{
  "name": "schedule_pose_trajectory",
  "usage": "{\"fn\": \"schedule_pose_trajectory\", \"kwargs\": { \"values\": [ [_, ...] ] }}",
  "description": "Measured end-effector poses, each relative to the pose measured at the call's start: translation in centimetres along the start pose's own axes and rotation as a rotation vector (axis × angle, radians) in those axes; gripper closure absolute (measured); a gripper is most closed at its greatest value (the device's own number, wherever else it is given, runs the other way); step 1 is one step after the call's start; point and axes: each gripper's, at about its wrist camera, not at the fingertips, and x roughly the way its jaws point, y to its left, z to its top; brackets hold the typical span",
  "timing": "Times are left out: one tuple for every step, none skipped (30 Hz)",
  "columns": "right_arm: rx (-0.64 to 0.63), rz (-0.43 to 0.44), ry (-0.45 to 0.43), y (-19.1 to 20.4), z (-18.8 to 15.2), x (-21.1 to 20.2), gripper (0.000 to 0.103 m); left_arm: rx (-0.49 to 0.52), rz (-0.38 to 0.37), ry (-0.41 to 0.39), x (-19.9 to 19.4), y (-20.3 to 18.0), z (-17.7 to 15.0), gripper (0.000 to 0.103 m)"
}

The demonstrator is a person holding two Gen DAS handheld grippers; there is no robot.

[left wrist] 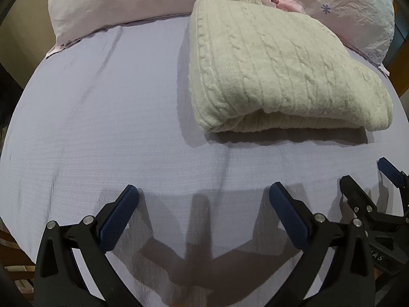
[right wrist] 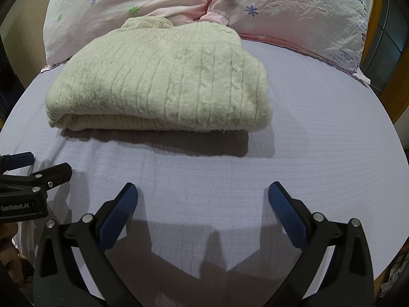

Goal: Fold small clothes

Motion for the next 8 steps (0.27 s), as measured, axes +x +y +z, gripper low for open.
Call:
{"fn": "schedule_pose_trajectory", "kwargs": {
  "values": [
    [0.0, 0.0, 0.0, 0.0, 0.02, 0.0, 0.002, 0.0, 0.0, -0.002, 0.01, 0.03, 0.02, 0.001],
    [0.0, 0.0, 0.0, 0.01, -0.02, 0.01, 0.002, 0.0, 0.0, -0.002, 0.02, 0.07, 0.04, 0.001],
    [0.001, 0.0, 0.0, 0.0, -0.01, 0.01, 0.002, 0.001, 0.0, 0.0, 0.03, 0.07, 0.06, 0.001],
    [0.001, 0.0, 0.001, 0.0, 0.02, 0.02, 0.002, 0.001, 0.001, 0.002, 0.04, 0.07, 0.06, 0.001],
    [0.001, 0.0, 0.001, 0.0, 0.02, 0.02, 0.002, 0.0, 0.001, 0.003, 0.05, 0.08, 0.06, 0.001],
    [0.0, 0.0, 0.0, 0.01, -0.01, 0.02, 0.002, 0.0, 0.001, 0.003, 0.06, 0.09, 0.07, 0.001],
    [0.0, 0.0, 0.0, 0.01, -0.01, 0.02, 0.002, 0.001, 0.001, 0.002, 0.05, 0.09, 0.12, 0.001],
    [0.0, 0.0, -0.001, 0.01, 0.02, 0.02, 0.002, 0.001, 0.001, 0.002, 0.04, 0.07, 0.09, 0.001]
  ]
}}
